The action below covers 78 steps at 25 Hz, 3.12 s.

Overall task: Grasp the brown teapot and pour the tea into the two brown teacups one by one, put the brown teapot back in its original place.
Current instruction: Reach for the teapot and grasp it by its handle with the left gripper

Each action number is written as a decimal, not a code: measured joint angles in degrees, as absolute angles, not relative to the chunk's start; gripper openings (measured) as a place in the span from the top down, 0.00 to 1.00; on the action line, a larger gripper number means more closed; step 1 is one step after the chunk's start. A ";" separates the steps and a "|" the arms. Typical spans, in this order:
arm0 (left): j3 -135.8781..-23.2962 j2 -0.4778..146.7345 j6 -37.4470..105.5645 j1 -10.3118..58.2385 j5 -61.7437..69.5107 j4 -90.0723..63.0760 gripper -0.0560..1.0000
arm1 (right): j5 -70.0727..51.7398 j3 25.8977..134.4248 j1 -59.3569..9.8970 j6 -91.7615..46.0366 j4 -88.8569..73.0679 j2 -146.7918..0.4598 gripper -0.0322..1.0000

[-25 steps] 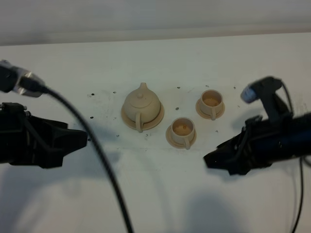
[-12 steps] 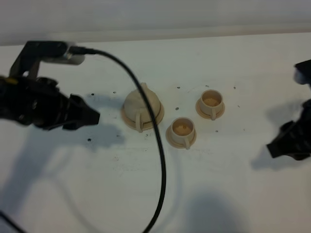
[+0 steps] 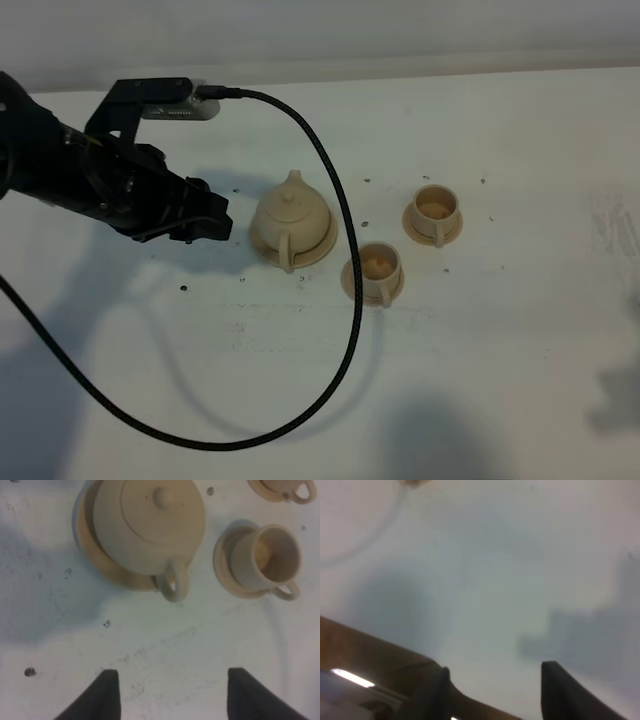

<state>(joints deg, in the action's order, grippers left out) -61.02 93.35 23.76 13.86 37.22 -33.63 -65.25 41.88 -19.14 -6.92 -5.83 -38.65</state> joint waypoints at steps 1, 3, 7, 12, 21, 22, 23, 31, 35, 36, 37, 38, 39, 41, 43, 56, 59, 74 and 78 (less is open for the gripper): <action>-61.08 93.61 23.76 13.86 36.90 -33.63 0.50 | -65.42 40.39 -19.14 -6.79 -5.48 -35.87 0.55; -61.13 93.71 23.76 13.86 36.30 -33.63 0.50 | -65.55 38.10 -19.14 -6.64 -5.16 -30.84 0.55; -61.27 93.71 23.82 13.86 35.08 -33.63 0.50 | -64.45 33.11 -19.14 -6.16 -4.99 -22.75 0.55; -62.02 93.93 23.82 13.86 34.75 -33.63 0.50 | -62.00 28.23 -19.14 -5.20 -4.64 -15.78 0.55; -71.51 99.09 23.82 14.62 39.60 -34.47 0.50 | -61.71 28.11 -19.03 -3.07 -5.36 -13.59 0.55; -72.41 99.99 23.72 15.04 40.01 -34.12 0.50 | -61.71 28.11 -18.50 -3.07 -5.57 -13.51 0.55; -73.48 100.84 23.43 15.61 40.26 -33.46 0.50 | -61.71 28.11 -17.69 -3.07 -5.82 -13.37 0.55; -80.05 106.25 18.35 20.51 42.60 -26.25 0.50 | -61.19 28.11 -8.13 -3.07 -8.59 -10.09 0.58; -80.87 107.69 16.55 21.42 42.84 -24.04 0.50 | -61.02 28.11 -5.65 -3.07 -9.36 -7.12 0.60; -80.87 107.88 16.45 21.42 43.01 -23.80 0.50 | -60.95 28.11 -5.34 -3.07 -9.41 -6.50 0.60; -80.87 108.11 16.41 21.42 43.13 -23.69 0.50 | -60.95 28.11 -5.20 -3.07 -9.41 -5.72 0.61; -80.87 108.22 16.39 21.48 43.31 -23.69 0.50 | -60.94 28.11 -5.06 -3.07 -9.47 -4.83 0.61; -80.87 108.38 16.34 21.45 43.50 -23.63 0.50 | -60.94 28.11 -5.01 -3.07 -9.53 -3.83 0.62; -80.87 108.49 16.27 21.45 43.87 -23.57 0.50 | -60.89 28.11 -4.88 -3.07 -9.59 -1.75 0.63; -80.87 108.49 16.05 21.45 43.94 -23.57 0.50 | -60.89 28.11 -4.64 -3.07 -9.67 -0.09 0.64; -80.93 108.49 14.98 21.45 45.92 -23.35 0.50 | -60.71 28.11 0.00 -3.05 -10.65 0.36 0.72; -80.98 108.49 13.15 21.50 48.41 -22.86 0.50 | -60.71 28.11 0.05 -3.05 -10.65 0.36 0.74; -83.39 109.49 -12.26 31.19 52.64 -4.41 0.50 | -60.71 28.11 0.10 -3.05 -10.76 0.36 0.74; -86.10 112.15 -15.63 31.19 55.50 -2.87 0.50 | -60.71 28.11 0.10 -3.05 -10.76 0.36 0.74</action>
